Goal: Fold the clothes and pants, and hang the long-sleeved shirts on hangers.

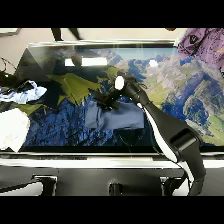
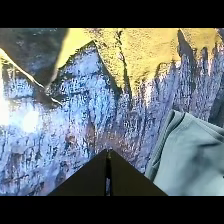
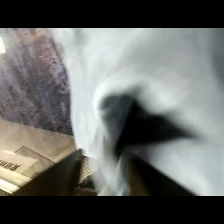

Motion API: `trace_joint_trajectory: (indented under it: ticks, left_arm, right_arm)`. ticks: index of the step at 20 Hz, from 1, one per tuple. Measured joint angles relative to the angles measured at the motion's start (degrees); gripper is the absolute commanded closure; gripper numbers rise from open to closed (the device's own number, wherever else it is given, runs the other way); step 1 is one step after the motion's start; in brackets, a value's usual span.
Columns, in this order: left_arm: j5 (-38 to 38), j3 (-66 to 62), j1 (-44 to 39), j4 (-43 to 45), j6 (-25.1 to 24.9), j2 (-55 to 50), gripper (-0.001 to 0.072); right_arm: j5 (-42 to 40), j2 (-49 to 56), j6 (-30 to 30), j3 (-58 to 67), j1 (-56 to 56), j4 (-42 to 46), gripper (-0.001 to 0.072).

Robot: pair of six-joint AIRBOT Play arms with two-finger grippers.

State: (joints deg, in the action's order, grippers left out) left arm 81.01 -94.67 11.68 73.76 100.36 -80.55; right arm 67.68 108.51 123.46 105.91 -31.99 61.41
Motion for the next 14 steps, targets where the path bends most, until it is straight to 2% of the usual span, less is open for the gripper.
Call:
trace_joint_trajectory:
  ticks: [1,7,9,14]
  left_arm:
    - [0.0,0.0,0.0,0.33,-0.02,0.0,0.0693]
    - [0.0,0.0,0.02,1.29,-0.02,-0.37,0.0693]
    - [0.0,0.0,0.02,1.36,-0.02,-0.44,0.0693]
    - [0.0,0.0,0.02,1.44,-0.02,-0.5,0.0693]
  right_arm:
    - [-0.83,-0.04,-0.61,0.07,-0.13,-0.59,0.0097]
    - [0.57,-5.75,-7.61,2.54,5.18,-1.99,0.0098]
    - [3.56,-9.51,-11.54,3.02,11.13,-2.14,0.0124]
    - [15.13,-15.61,-23.87,1.64,32.02,-0.59,0.0122]
